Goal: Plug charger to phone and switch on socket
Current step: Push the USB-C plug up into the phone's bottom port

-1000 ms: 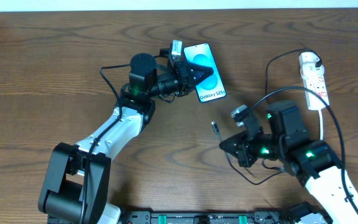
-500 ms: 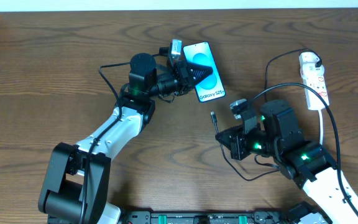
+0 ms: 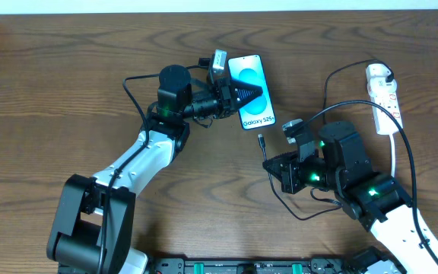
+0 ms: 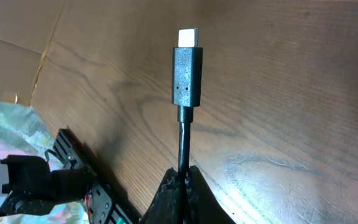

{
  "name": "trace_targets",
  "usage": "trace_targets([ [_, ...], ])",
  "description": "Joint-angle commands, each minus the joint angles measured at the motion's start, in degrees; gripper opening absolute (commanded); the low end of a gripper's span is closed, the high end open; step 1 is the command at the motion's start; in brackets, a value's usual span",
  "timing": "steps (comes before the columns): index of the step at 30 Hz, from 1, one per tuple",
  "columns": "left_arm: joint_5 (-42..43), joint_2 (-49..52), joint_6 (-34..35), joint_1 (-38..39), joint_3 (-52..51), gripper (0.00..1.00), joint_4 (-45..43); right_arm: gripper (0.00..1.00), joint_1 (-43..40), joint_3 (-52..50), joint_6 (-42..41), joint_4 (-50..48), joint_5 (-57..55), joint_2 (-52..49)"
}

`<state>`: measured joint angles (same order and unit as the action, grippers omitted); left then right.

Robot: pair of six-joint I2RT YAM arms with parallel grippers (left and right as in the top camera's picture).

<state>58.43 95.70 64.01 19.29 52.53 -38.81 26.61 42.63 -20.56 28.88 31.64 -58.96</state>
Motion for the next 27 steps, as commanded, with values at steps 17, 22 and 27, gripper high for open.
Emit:
trace_targets([
  [17,1.6,-0.2,-1.6,-0.2,0.9,0.07,-0.7,0.01,0.2,0.0,0.2,-2.6,0.0,0.6],
  [22,1.7,-0.2,-1.6,-0.2,0.9,0.08,-0.7,0.01,-0.4,0.0,-0.1,-2.6,-0.2,0.6],
  [27,2.7,-0.2,-1.6,-0.2,0.9,0.07,-0.7,0.01,-0.4,0.0,-0.3,-2.7,-0.5,0.6],
])
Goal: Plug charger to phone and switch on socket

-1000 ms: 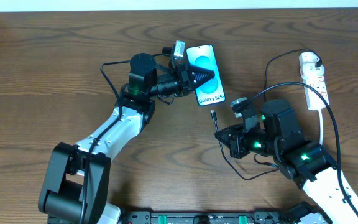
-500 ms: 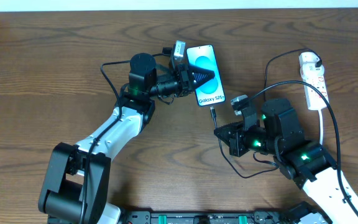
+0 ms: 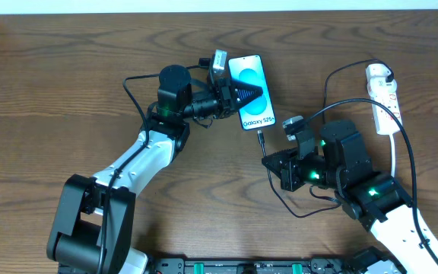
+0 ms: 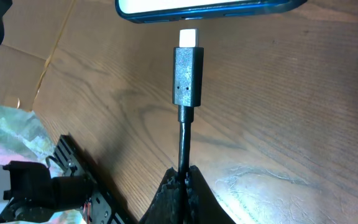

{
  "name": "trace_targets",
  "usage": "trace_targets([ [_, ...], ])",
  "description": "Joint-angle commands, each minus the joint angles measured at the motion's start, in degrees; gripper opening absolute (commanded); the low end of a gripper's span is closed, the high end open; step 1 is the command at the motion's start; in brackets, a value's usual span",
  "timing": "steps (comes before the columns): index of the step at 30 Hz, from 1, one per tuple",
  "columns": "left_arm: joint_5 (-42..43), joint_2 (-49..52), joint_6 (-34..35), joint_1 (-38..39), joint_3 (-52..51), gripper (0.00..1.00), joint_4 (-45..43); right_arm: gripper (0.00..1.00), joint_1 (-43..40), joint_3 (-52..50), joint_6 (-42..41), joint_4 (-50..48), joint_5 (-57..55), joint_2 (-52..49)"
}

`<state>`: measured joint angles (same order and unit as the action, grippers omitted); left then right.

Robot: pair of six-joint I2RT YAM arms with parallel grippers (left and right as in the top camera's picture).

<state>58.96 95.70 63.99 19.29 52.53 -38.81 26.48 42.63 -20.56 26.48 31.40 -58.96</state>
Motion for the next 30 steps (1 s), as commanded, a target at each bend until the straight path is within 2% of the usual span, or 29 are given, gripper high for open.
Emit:
trace_targets([
  [1,2.1,-0.2,-1.6,-0.2,0.9,0.07,-0.7,0.01,-0.3,0.0,-0.3,-0.4,-0.2,0.6],
  [30,2.1,-0.2,-1.6,-0.2,-0.3,0.08,-0.7,0.01,-0.3,0.0,-2.0,-2.7,-2.6,0.6],
])
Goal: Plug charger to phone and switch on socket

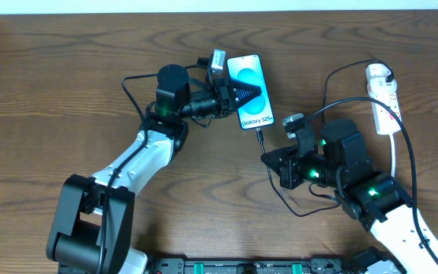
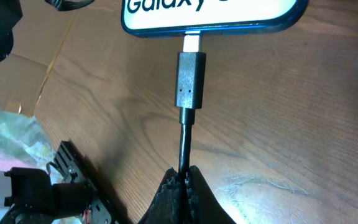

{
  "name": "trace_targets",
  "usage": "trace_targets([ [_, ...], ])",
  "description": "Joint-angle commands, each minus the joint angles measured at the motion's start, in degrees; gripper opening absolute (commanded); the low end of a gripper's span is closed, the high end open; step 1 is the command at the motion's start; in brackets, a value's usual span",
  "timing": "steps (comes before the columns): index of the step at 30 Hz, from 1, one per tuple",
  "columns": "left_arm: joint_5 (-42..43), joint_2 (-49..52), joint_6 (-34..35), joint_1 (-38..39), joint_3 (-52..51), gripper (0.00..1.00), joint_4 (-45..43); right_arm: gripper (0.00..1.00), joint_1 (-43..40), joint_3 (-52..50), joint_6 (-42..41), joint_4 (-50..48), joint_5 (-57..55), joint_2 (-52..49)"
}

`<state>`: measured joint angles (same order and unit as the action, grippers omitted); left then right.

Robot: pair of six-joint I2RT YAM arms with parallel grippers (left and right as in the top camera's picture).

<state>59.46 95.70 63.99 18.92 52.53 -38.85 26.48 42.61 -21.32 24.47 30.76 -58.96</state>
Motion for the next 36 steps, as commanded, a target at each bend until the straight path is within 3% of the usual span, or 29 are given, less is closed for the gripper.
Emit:
trace_targets([
  [1,1.6,-0.2,-1.6,0.1,-0.3,0.07,-0.7,0.01,-0.3,0.0,-1.2,-0.7,-2.0,0.6],
  [36,-1.6,-0.2,-1.6,0.1,-0.3,0.07,-0.7,0.01,-0.2,0.0,-1.9,-0.4,-2.2,0.6],
])
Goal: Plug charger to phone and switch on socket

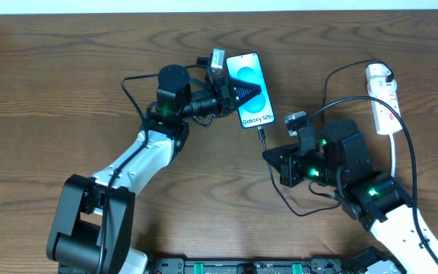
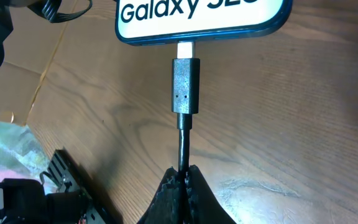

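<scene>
The phone (image 1: pixel 250 91) lies face up on the table, its lit screen reading "Galaxy S25+", its bottom edge (image 2: pixel 204 28) toward me. My left gripper (image 1: pixel 238 94) is over the phone's left side, fingers close together on its screen and edge. My right gripper (image 1: pixel 268 154) is shut on the black charger cable (image 2: pixel 183 146), just behind the dark plug (image 2: pixel 185 86). The plug's silver tip (image 2: pixel 186 49) meets the phone's bottom edge at the port. A white power strip (image 1: pixel 382 97) lies at the far right with the cable's other end plugged in.
The black cable loops from the power strip (image 1: pixel 333 84) round my right arm (image 1: pixel 341 164). A small grey and white block (image 1: pixel 219 59) sits by the phone's top left corner. The table's far edge runs along the top.
My right gripper has moved slightly toward the phone. The plug's silver tip shows a little shorter against the phone's bottom edge, and the plug now stands straighter to the port.
My right gripper held the cable with the plug apart from the phone, out of the wrist view. Then the phone's bottom edge came just ahead of the tip. Then the tip touched the port. Now it sits slightly deeper. My left gripper stayed on the phone throughout.
</scene>
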{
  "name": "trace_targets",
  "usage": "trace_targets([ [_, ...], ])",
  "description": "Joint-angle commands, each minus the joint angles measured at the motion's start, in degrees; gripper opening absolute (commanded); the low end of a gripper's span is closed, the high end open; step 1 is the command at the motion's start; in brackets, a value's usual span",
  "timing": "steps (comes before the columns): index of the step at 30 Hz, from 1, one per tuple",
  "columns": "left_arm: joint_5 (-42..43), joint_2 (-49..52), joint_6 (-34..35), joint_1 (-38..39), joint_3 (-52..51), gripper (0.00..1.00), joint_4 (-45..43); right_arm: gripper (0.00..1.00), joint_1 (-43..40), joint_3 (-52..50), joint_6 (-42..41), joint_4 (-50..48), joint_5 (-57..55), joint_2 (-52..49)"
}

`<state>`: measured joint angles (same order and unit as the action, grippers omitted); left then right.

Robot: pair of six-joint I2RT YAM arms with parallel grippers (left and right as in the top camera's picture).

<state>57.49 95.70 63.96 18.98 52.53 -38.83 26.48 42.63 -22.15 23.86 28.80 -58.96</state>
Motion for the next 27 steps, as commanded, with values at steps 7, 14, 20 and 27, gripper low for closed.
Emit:
trace_targets([
  [7,0.3,-0.2,-1.6,0.1,-0.3,0.07,-0.7,0.01,-0.2,0.0,-1.2,0.3,-0.2,0.6],
  [14,0.3,-0.2,-1.9,0.1,-0.3,0.07,-0.7,0.01,-0.2,0.0,-1.2,0.1,0.2,0.6],
  [20,0.3,-0.2,-2.9,0.1,-0.3,0.07,-0.7,0.01,-0.2,0.0,-1.2,0.1,0.3,0.6],
  [27,0.3,-0.2,-2.8,0.1,-0.3,0.07,-0.7,0.01,-0.2,0.0,-1.4,0.1,0.7,0.6],
])
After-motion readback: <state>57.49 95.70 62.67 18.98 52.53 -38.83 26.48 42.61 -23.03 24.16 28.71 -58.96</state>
